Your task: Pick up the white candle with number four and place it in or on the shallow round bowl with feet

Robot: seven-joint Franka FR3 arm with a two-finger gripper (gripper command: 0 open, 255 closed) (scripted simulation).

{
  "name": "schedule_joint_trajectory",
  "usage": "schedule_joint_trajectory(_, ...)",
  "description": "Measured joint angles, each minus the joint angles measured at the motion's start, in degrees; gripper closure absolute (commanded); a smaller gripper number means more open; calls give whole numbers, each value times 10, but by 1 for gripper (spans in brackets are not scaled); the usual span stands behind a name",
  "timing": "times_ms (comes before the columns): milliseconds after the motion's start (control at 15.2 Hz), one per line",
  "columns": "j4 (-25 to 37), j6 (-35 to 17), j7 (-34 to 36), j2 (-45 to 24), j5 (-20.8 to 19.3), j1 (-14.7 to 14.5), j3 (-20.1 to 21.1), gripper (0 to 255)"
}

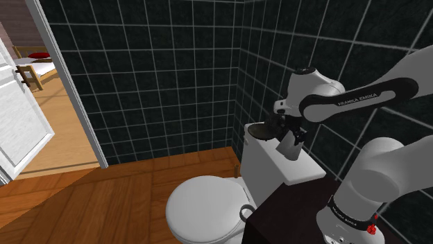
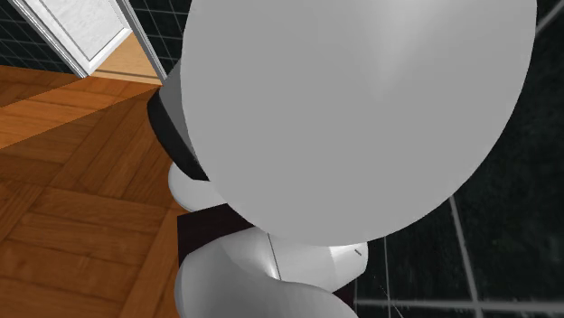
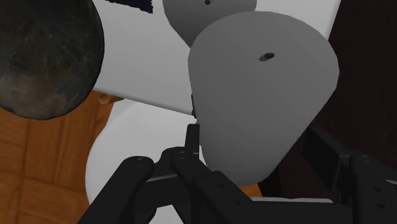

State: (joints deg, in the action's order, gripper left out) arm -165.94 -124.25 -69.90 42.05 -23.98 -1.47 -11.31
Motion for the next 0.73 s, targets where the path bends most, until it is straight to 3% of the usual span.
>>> schedule_joint_trajectory(462,43,54,-18,6,18,-2,11,255)
schedule_joint_trajectory(726,110,26,-38,-76,15,-1,-13,255)
